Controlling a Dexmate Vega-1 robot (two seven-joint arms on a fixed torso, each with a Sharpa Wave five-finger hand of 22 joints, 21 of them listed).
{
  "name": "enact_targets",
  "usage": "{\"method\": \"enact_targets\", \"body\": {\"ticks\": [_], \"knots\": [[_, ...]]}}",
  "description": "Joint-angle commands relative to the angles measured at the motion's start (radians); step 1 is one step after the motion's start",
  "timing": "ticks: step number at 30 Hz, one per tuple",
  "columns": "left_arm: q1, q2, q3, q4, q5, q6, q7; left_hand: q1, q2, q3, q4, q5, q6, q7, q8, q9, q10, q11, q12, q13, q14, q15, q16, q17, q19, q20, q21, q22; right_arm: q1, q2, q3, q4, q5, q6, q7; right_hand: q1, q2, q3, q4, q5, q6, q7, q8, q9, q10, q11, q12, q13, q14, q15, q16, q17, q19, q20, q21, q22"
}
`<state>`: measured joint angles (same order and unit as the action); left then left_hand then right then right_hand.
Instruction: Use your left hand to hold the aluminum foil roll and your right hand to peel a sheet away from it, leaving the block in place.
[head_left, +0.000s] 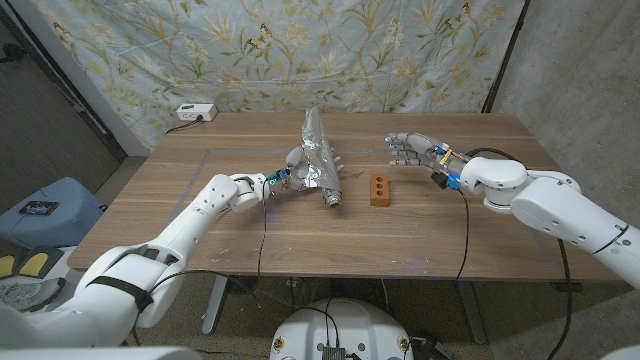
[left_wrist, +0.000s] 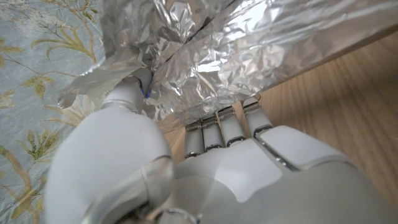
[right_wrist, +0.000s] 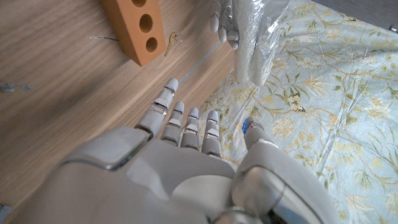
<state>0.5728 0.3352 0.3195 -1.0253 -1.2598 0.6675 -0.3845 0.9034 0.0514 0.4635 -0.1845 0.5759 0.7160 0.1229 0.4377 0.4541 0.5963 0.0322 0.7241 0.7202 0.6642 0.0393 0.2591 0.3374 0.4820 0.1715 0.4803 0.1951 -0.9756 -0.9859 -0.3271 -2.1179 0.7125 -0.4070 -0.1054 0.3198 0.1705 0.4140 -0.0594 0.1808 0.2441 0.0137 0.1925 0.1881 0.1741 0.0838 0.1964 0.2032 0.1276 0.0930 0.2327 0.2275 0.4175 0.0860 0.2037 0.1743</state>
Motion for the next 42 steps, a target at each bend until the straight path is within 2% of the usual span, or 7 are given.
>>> {"method": "enact_targets", "body": {"ticks": [1,3,13,19,26,33,42], "knots": [[0.001,-0.009,-0.008,0.016,-0.007,0.021,-0.015,-0.015,0.029,0.052,0.047,0.004,-0.006,0.003,0.010,-0.001,-0.004,-0.003,-0.009,-0.006,-0.007,-0.002,-0.004,0.005,-0.002,0.002,-0.003,0.000,0.029,-0.013,-0.017,-0.034,-0.002,-0.034,0.023,0.009,-0.001,0.004,-0.009,-0.003,0.001,0.004,0.001,0.004,0.005,0.005,0.005,0.003,0.005,0.009,0.007,0.003,0.002,0.006,0.006,0.003],[-0.003,-0.011,-0.007,0.025,-0.007,0.024,-0.024,-0.019,0.028,0.051,0.048,0.003,-0.009,-0.001,0.008,-0.003,-0.010,0.000,-0.015,-0.011,-0.007,-0.001,-0.006,0.005,-0.004,0.004,-0.004,0.000,0.036,-0.010,-0.021,-0.038,0.001,-0.043,0.024,0.010,-0.001,0.004,-0.009,-0.003,0.000,0.004,0.000,0.004,0.004,0.009,0.005,0.003,0.006,0.009,0.007,0.003,0.002,0.006,0.006,0.003],[-0.027,-0.034,-0.004,0.093,-0.006,0.039,-0.089,-0.027,0.030,0.046,0.046,-0.004,-0.073,0.023,-0.033,-0.018,-0.062,0.020,-0.055,-0.041,-0.032,0.014,-0.017,0.009,-0.010,0.015,-0.006,0.000,0.078,-0.026,-0.039,-0.063,0.004,-0.083,0.060,0.009,0.000,0.004,-0.009,-0.004,-0.011,0.008,-0.003,0.004,-0.009,0.010,0.001,0.003,0.002,0.015,0.006,0.004,0.003,0.006,0.005,0.003],[-0.036,-0.044,-0.007,0.113,-0.001,0.047,-0.102,-0.031,0.031,0.046,0.047,-0.006,-0.078,0.024,-0.039,-0.022,-0.069,0.021,-0.062,-0.048,-0.034,0.017,-0.019,0.009,-0.011,0.017,-0.006,0.000,0.146,-0.040,-0.077,-0.124,-0.002,-0.206,0.054,0.010,0.005,0.007,-0.006,-0.003,-0.016,0.015,-0.004,0.004,-0.009,0.013,0.002,0.003,0.003,0.019,0.007,0.006,0.012,0.006,0.008,0.003],[-0.049,-0.057,-0.011,0.147,0.001,0.057,-0.131,-0.032,0.032,0.046,0.045,-0.008,-0.087,0.024,-0.048,-0.026,-0.075,0.026,-0.068,-0.053,-0.035,0.017,-0.019,0.010,-0.011,0.020,-0.006,0.000,0.215,-0.027,-0.123,-0.156,-0.025,-0.280,0.068,0.041,-0.002,0.022,-0.031,-0.001,-0.020,0.040,-0.003,0.004,-0.004,0.022,0.005,0.002,0.015,0.018,0.006,-0.002,0.023,0.008,0.010,0.003],[-0.064,-0.072,-0.011,0.192,0.010,0.063,-0.182,-0.034,0.035,0.040,0.044,-0.015,-0.113,0.032,-0.066,-0.032,-0.103,0.042,-0.082,-0.057,-0.044,0.027,-0.020,0.015,-0.010,0.023,-0.005,0.000,0.241,-0.016,-0.135,-0.171,-0.019,-0.318,0.070,0.050,-0.002,0.026,-0.038,-0.002,-0.022,0.048,-0.002,0.004,-0.004,0.029,0.005,0.002,0.021,0.021,0.007,-0.003,0.030,0.011,0.012,0.003],[-0.072,-0.077,-0.007,0.209,0.036,0.058,-0.229,-0.043,0.033,0.033,0.042,-0.027,-0.167,0.029,-0.096,-0.035,-0.166,0.065,-0.119,-0.073,-0.061,0.043,-0.026,0.016,-0.010,0.029,-0.005,0.001,0.271,-0.009,-0.154,-0.196,-0.034,-0.357,0.062,0.061,-0.003,0.029,-0.045,-0.002,-0.021,0.062,-0.001,0.004,-0.002,0.040,0.006,0.002,0.025,0.024,0.007,-0.005,0.036,0.016,0.012,0.003]]}}
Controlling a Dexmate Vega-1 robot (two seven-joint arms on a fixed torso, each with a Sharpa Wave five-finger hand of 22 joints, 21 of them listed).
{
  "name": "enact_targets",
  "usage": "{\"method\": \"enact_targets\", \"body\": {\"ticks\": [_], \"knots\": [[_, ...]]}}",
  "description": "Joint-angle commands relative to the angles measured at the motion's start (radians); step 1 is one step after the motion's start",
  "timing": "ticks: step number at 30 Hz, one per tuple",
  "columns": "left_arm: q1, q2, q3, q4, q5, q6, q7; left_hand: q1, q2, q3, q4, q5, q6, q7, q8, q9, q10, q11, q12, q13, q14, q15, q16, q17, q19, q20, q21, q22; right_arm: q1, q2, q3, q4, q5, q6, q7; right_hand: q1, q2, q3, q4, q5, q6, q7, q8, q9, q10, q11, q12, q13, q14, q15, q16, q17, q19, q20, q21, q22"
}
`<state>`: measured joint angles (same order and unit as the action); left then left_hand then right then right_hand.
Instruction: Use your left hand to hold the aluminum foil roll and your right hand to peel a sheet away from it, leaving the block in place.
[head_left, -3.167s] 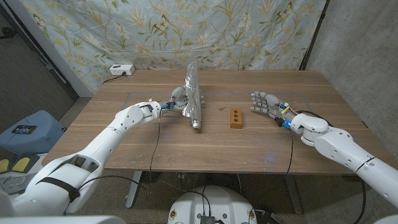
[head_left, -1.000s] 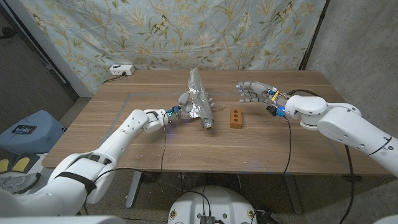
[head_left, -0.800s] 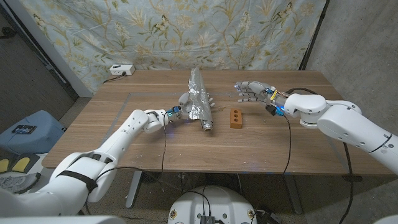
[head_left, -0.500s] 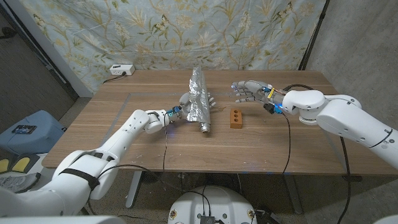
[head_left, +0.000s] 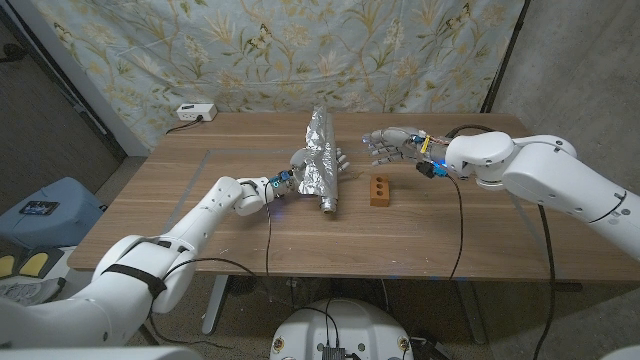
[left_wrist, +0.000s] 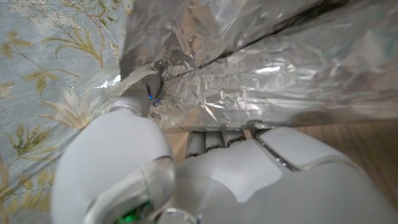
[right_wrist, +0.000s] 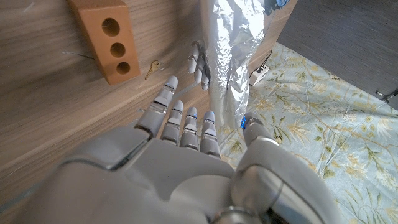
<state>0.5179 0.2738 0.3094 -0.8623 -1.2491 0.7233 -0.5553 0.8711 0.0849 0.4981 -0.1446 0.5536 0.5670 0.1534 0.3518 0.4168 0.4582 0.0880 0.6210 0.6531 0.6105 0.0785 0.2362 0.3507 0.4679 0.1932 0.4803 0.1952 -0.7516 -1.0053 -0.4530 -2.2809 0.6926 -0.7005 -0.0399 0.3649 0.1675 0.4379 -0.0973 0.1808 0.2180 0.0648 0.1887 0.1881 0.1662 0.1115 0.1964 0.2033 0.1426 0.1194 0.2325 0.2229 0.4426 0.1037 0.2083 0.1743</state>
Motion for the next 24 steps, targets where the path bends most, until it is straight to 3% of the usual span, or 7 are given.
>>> {"method": "enact_targets", "body": {"ticks": [1,12,24], "knots": [[-0.017,-0.016,0.004,0.046,0.029,-0.001,-0.063,-0.012,-0.002,-0.002,0.002,-0.006,-0.021,-0.003,-0.012,0.002,-0.036,0.011,-0.022,-0.009,-0.014,0.006,-0.006,0.002,0.003,0.007,-0.006,0.001,0.050,0.011,-0.030,-0.036,-0.018,-0.066,-0.006,0.017,0.000,0.005,-0.008,-0.002,0.005,0.013,0.003,0.003,0.006,0.012,0.006,0.002,0.010,-0.002,0.007,0.000,0.013,-0.001,0.008,0.003],[-0.018,-0.013,0.004,0.036,0.052,-0.017,-0.076,-0.023,-0.001,-0.006,0.003,-0.018,-0.071,-0.018,-0.036,0.003,-0.108,0.028,-0.072,-0.031,-0.032,0.022,-0.012,-0.002,-0.002,0.017,-0.008,0.001,0.070,0.036,-0.065,-0.077,-0.056,-0.115,-0.044,0.027,-0.006,0.006,-0.017,-0.004,0.012,0.032,0.006,0.003,0.017,0.023,0.010,0.002,0.024,0.003,0.011,-0.002,0.022,0.005,0.010,0.003],[0.012,0.001,-0.002,-0.041,0.051,-0.025,-0.029,-0.027,-0.005,-0.007,0.000,-0.026,-0.091,-0.025,-0.051,-0.003,-0.131,0.031,-0.096,-0.044,-0.041,0.028,-0.016,-0.007,-0.004,0.018,-0.010,0.001,0.103,0.072,-0.107,-0.121,-0.093,-0.184,-0.084,0.049,-0.019,0.004,-0.037,-0.005,0.025,0.076,0.011,0.003,0.045,0.065,0.019,0.002,0.051,0.021,0.016,-0.006,0.045,0.017,0.013,0.003]]}}
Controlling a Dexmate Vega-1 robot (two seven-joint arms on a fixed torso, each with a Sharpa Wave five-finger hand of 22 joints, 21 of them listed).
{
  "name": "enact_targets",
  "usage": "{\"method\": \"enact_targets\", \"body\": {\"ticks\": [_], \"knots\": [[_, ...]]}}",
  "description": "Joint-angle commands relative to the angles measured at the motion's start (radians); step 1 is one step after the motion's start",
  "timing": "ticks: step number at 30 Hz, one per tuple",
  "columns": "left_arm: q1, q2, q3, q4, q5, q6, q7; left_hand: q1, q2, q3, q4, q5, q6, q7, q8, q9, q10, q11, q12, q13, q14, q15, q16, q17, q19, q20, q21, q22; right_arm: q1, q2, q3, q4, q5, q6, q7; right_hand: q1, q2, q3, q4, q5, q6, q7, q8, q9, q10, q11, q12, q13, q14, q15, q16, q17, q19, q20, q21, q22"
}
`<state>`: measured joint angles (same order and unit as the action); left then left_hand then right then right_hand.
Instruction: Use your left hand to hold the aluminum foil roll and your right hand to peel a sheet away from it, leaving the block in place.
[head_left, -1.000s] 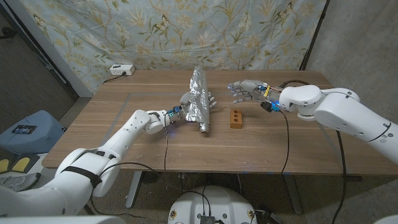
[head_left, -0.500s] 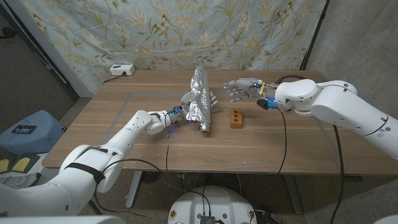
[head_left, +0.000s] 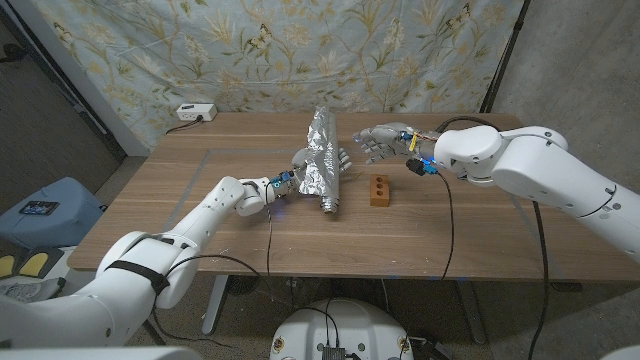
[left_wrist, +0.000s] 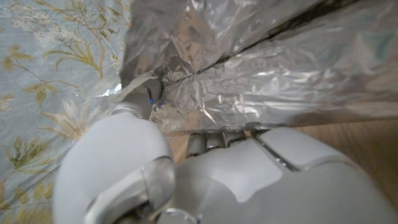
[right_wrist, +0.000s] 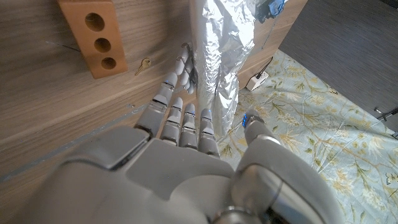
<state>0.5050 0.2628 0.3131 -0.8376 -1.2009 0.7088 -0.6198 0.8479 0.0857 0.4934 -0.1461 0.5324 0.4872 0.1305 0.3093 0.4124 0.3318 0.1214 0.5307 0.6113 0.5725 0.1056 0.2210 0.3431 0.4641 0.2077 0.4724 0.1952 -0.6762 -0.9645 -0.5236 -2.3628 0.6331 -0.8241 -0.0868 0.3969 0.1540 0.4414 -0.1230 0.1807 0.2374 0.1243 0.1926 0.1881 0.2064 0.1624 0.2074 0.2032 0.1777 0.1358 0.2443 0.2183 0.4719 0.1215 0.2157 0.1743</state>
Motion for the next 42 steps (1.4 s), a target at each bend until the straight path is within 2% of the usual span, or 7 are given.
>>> {"method": "enact_targets", "body": {"ticks": [1,5,10,17,20,33,42], "knots": [[0.029,0.014,-0.007,-0.080,0.002,-0.012,0.045,-0.003,-0.005,-0.002,0.001,-0.005,-0.014,-0.001,-0.010,0.001,-0.008,0.000,-0.008,-0.003,-0.004,0.002,0.000,0.000,-0.001,0.003,-0.002,0.001,0.029,0.034,-0.040,-0.042,-0.037,-0.064,-0.040,0.019,-0.006,0.001,-0.013,-0.004,0.007,0.019,0.007,0.003,0.007,0.016,0.008,0.002,0.018,0.005,0.005,-0.002,0.017,-0.001,0.006,0.003],[0.044,0.024,-0.007,-0.123,-0.001,-0.020,0.073,-0.002,-0.003,-0.001,-0.001,-0.007,-0.021,0.001,-0.015,-0.001,-0.014,-0.001,-0.014,-0.007,-0.010,0.003,-0.002,-0.001,-0.007,0.002,-0.005,0.001,0.045,0.049,-0.058,-0.052,-0.052,-0.096,-0.057,0.032,-0.008,0.003,-0.022,-0.004,0.009,0.041,0.007,0.003,0.012,0.027,0.008,0.001,0.026,0.012,0.005,-0.004,0.019,-0.006,0.004,0.003],[0.044,0.029,0.001,-0.129,-0.006,-0.025,0.064,-0.002,-0.004,-0.003,-0.003,-0.013,-0.052,0.009,-0.032,-0.004,-0.040,0.012,-0.035,-0.016,-0.043,0.020,-0.011,-0.002,-0.016,0.003,-0.009,0.001,0.070,0.065,-0.083,-0.065,-0.074,-0.146,-0.075,0.050,-0.008,0.008,-0.032,-0.003,0.010,0.057,0.006,0.002,0.019,0.040,0.009,0.001,0.035,0.018,0.005,-0.006,0.019,-0.010,0.002,0.003],[0.043,0.030,0.015,-0.121,-0.005,-0.039,0.031,-0.012,-0.012,-0.015,-0.003,-0.030,-0.157,0.022,-0.090,-0.023,-0.105,0.027,-0.087,-0.037,-0.112,0.061,-0.026,-0.015,-0.041,0.006,-0.020,0.002,0.099,0.076,-0.107,-0.076,-0.090,-0.197,-0.080,0.062,-0.008,0.010,-0.036,-0.004,0.009,0.065,0.005,0.002,0.020,0.043,0.007,0.001,0.037,0.025,0.004,-0.007,0.023,-0.010,0.002,0.003],[0.041,0.029,0.021,-0.117,-0.002,-0.047,0.017,-0.022,-0.008,-0.022,0.002,-0.042,-0.198,0.031,-0.108,-0.033,-0.123,0.043,-0.106,-0.045,-0.138,0.081,-0.027,-0.019,-0.058,0.007,-0.027,0.003,0.105,0.075,-0.113,-0.081,-0.098,-0.205,-0.081,0.064,-0.008,0.010,-0.036,-0.004,0.009,0.066,0.005,0.001,0.019,0.045,0.006,0.001,0.037,0.026,0.004,-0.007,0.024,-0.010,0.002,0.003],[0.030,0.017,0.030,-0.082,-0.002,-0.061,-0.025,-0.047,-0.013,-0.040,0.008,-0.073,-0.253,0.026,-0.123,-0.063,-0.144,0.053,-0.138,-0.052,-0.167,0.096,-0.021,-0.034,-0.076,0.007,-0.035,0.006,0.100,0.074,-0.103,-0.084,-0.094,-0.210,-0.075,0.071,-0.008,0.008,-0.036,-0.005,0.009,0.067,0.004,0.001,0.019,0.048,0.005,0.001,0.036,0.031,0.002,-0.007,0.024,-0.005,0.001,0.003],[0.024,0.004,0.031,-0.063,0.000,-0.059,-0.042,-0.084,-0.030,-0.075,0.019,-0.111,-0.275,0.019,-0.123,-0.084,-0.152,0.055,-0.156,-0.056,-0.183,0.103,-0.015,-0.040,-0.083,0.008,-0.039,0.006,0.110,0.072,-0.106,-0.098,-0.092,-0.234,-0.073,0.074,-0.008,0.006,-0.034,-0.006,0.012,0.067,0.005,0.001,0.019,0.051,0.003,0.001,0.036,0.033,0.001,-0.006,0.029,0.000,0.001,0.003]]}}
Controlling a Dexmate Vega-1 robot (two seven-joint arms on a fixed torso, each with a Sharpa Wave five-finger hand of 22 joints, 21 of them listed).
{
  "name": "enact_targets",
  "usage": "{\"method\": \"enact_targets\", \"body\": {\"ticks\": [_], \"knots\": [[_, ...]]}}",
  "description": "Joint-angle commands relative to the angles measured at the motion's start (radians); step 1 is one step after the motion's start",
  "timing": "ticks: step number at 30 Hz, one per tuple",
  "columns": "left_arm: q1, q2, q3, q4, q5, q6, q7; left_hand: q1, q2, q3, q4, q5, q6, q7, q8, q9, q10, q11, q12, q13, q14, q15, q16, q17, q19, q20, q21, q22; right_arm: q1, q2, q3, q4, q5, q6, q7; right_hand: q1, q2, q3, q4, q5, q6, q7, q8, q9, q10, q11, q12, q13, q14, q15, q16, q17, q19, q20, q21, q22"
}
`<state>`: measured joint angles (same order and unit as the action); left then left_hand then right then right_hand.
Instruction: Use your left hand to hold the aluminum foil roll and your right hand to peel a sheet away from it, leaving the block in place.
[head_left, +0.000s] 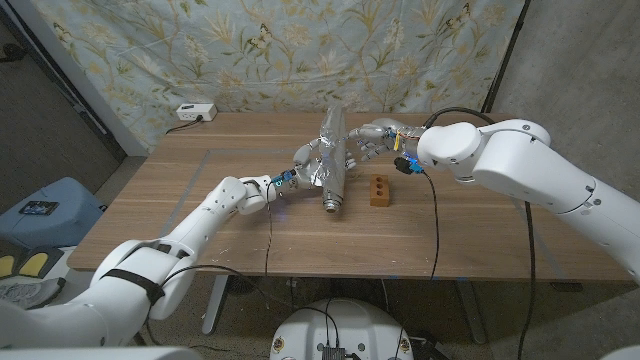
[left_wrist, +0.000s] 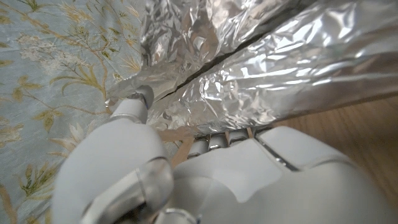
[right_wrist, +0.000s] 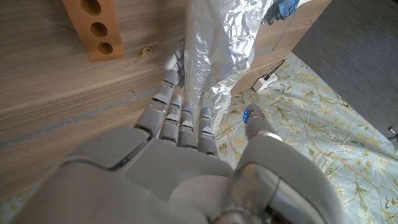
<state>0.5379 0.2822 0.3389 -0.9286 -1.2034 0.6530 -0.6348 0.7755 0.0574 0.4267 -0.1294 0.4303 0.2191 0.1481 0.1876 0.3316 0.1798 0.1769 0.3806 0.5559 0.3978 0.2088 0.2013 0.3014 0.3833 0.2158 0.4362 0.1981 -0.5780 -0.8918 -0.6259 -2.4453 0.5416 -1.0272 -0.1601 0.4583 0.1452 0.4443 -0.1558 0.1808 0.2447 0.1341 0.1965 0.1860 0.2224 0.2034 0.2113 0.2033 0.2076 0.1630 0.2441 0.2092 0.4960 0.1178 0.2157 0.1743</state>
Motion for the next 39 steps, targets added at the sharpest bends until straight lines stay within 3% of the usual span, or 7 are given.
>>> {"method": "enact_targets", "body": {"ticks": [1,9,19,29,33,39], "knots": [[-0.009,-0.016,0.006,0.029,0.003,-0.003,-0.028,-0.012,-0.002,-0.009,0.002,-0.010,-0.007,0.001,-0.001,-0.003,0.001,-0.001,-0.006,-0.001,-0.008,-0.001,0.005,0.001,-0.003,0.000,-0.003,0.004,0.014,0.000,-0.004,-0.019,0.000,-0.036,0.000,0.013,0.001,0.003,-0.001,-0.006,0.005,0.058,0.001,0.003,0.003,0.009,0.000,0.001,0.006,0.005,0.001,0.003,0.006,0.005,0.002,0.003],[-0.005,-0.018,0.001,0.014,0.002,-0.001,-0.006,-0.007,0.007,-0.010,-0.005,-0.029,0.013,0.006,0.010,-0.016,0.023,-0.004,-0.005,-0.002,-0.001,-0.007,0.012,-0.004,0.000,-0.001,-0.003,0.004,0.085,0.026,-0.071,-0.046,-0.024,-0.141,-0.009,0.038,-0.003,-0.002,-0.006,-0.006,0.033,0.070,0.008,0.003,0.046,0.015,0.012,0.005,0.056,0.009,0.016,0.004,0.050,0.012,0.013,0.004],[-0.002,-0.015,-0.003,0.007,0.001,0.000,0.009,0.007,0.024,0.001,-0.014,-0.043,0.041,0.014,0.021,-0.028,0.045,-0.005,-0.005,-0.003,0.012,-0.013,0.020,-0.012,0.010,-0.002,0.001,0.005,0.201,0.085,-0.177,-0.044,-0.042,-0.276,-0.008,0.062,-0.013,-0.002,-0.015,-0.006,0.032,0.073,0.004,0.003,0.058,0.017,0.014,0.008,0.066,0.027,0.015,0.003,0.065,0.034,0.014,0.004],[0.011,-0.009,-0.012,-0.021,-0.002,-0.008,0.052,0.044,0.044,0.027,-0.035,-0.045,0.086,0.007,0.035,-0.043,0.075,-0.021,-0.004,-0.002,0.025,-0.030,0.028,-0.021,0.021,-0.003,0.004,0.005,0.283,0.134,-0.251,-0.005,-0.042,-0.334,-0.003,0.082,-0.022,-0.006,-0.016,-0.006,0.018,0.075,-0.003,0.003,0.052,0.017,0.009,0.010,0.061,0.045,0.008,0.002,0.068,0.057,0.011,0.004],[0.011,-0.008,-0.011,-0.021,-0.001,-0.018,0.050,0.059,0.047,0.038,-0.041,-0.039,0.104,0.004,0.041,-0.046,0.090,-0.026,0.001,-0.001,0.034,-0.037,0.030,-0.024,0.025,-0.004,0.006,0.005,0.342,0.151,-0.296,0.030,-0.030,-0.369,0.023,0.091,-0.030,-0.018,-0.009,-0.007,-0.007,0.077,-0.012,0.002,0.032,0.018,0.000,0.012,0.040,0.052,-0.004,0.006,0.060,0.071,0.003,0.005],[0.012,-0.002,-0.006,-0.036,0.006,-0.022,0.074,0.064,0.046,0.045,-0.038,-0.031,0.146,-0.007,0.055,-0.046,0.116,-0.033,0.013,0.002,0.045,-0.042,0.031,-0.029,0.030,-0.004,0.008,0.004,0.430,0.149,-0.371,0.069,0.068,-0.369,-0.038,0.096,-0.033,-0.032,-0.002,-0.007,-0.025,0.076,-0.013,0.002,0.010,0.018,-0.007,0.014,0.017,0.053,-0.016,0.011,0.051,0.080,-0.004,0.005]]}}
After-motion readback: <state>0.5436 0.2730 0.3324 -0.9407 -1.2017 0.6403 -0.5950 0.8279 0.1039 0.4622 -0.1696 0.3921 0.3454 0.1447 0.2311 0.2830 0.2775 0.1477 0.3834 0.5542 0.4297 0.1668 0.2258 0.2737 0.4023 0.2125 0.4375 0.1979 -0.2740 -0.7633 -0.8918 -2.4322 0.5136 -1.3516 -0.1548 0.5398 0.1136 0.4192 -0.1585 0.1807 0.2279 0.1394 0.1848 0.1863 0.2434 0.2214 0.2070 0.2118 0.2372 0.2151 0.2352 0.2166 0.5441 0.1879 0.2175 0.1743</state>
